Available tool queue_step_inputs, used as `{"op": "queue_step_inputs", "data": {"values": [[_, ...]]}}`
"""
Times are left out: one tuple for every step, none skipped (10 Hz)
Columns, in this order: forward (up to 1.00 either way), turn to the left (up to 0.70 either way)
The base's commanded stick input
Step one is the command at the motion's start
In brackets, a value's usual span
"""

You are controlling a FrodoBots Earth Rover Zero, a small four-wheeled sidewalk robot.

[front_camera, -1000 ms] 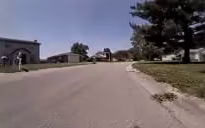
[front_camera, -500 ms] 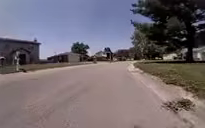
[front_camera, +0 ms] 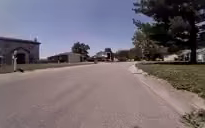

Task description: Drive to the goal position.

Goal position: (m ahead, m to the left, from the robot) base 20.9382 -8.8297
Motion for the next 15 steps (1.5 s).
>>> {"op": "queue_step_inputs", "data": {"values": [[0.70, 0.00], [0.70, 0.00], [0.70, 0.00], [0.70, 0.00], [0.70, 0.00], [0.70, 0.00], [0.70, 0.00], [0.70, 0.00], [0.70, 0.00], [0.70, 0.00], [0.70, 0.00], [0.70, -0.02], [0.70, -0.20], [0.70, -0.35], [0.70, -0.35]]}}
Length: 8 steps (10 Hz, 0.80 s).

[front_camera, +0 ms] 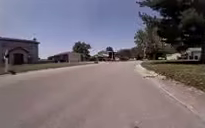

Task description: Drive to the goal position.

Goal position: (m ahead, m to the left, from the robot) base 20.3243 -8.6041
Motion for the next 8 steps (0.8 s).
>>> {"op": "queue_step_inputs", "data": {"values": [[0.70, -0.35], [0.70, -0.31], [0.70, -0.12], [0.70, 0.00], [0.70, 0.00], [0.70, 0.00], [0.70, 0.00], [0.70, 0.00]]}}
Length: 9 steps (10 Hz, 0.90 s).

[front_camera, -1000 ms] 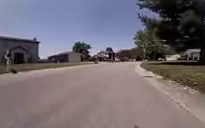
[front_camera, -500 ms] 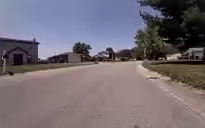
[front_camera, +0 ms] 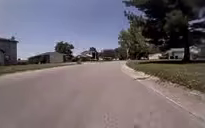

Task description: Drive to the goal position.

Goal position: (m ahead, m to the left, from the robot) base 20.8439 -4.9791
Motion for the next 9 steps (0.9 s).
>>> {"op": "queue_step_inputs", "data": {"values": [[0.70, 0.00], [0.70, 0.00], [0.70, 0.00], [0.70, 0.00], [0.70, 0.00], [0.70, 0.00], [0.70, 0.00], [0.70, 0.00], [0.70, 0.00]]}}
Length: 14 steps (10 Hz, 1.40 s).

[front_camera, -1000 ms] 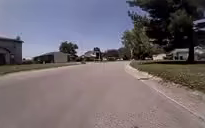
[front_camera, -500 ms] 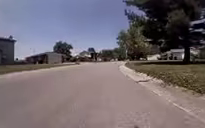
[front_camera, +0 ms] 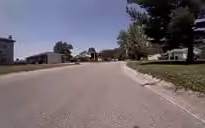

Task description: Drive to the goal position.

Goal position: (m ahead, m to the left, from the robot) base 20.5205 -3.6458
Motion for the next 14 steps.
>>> {"op": "queue_step_inputs", "data": {"values": [[0.70, 0.00], [0.70, 0.00], [0.70, 0.00], [0.70, 0.00], [0.70, 0.00], [0.70, 0.00], [0.70, 0.00], [0.70, 0.00], [0.70, 0.00], [0.70, 0.00], [0.70, -0.01], [0.70, -0.11], [0.70, -0.32], [0.70, -0.35]]}}
